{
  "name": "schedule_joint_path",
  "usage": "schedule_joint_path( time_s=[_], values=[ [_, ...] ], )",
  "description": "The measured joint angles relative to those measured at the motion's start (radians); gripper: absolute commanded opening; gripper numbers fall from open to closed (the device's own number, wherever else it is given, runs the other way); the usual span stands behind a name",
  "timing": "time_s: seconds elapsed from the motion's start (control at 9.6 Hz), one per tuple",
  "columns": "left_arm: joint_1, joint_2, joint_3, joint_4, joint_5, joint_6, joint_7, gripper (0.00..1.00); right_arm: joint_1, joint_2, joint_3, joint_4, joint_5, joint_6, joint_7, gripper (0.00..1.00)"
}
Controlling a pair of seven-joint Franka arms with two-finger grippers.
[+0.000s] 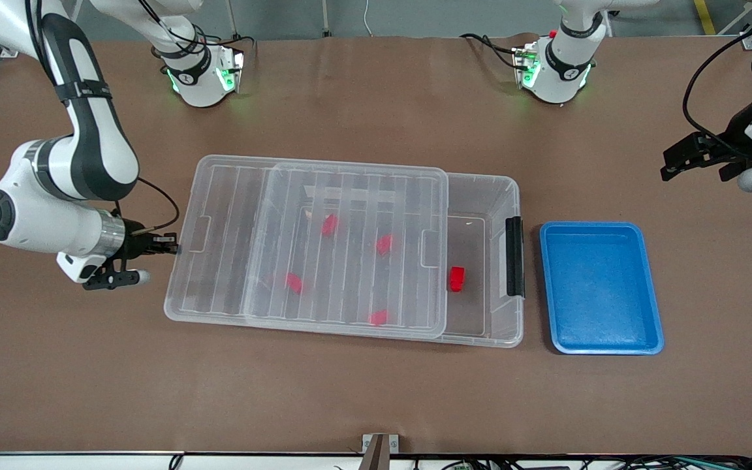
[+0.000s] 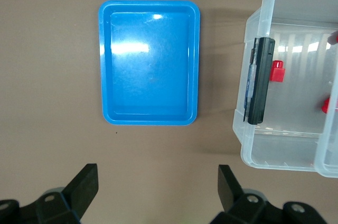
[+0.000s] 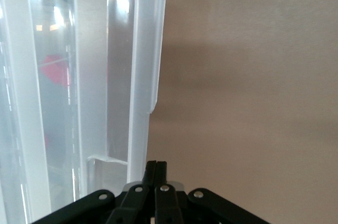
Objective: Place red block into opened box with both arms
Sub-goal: 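Slide the clear lid back over the box with the right gripper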
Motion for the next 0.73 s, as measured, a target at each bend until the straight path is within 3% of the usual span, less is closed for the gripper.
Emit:
schedule_joint_path(
  time_s=[0.42, 0.73],
  values=[
    [0.001, 0.000, 0.001, 0.025, 0.000, 0.000, 0.000, 1.00, 0.010, 0.004, 0.105, 0.002, 0.001, 0.037, 0.137, 0.00],
    [0.002, 0.000, 0.001, 0.025, 0.000, 0.000, 0.000, 0.99, 0.024, 0.025, 0.132, 0.006, 0.002, 0.072, 0.183, 0.00]
  ],
)
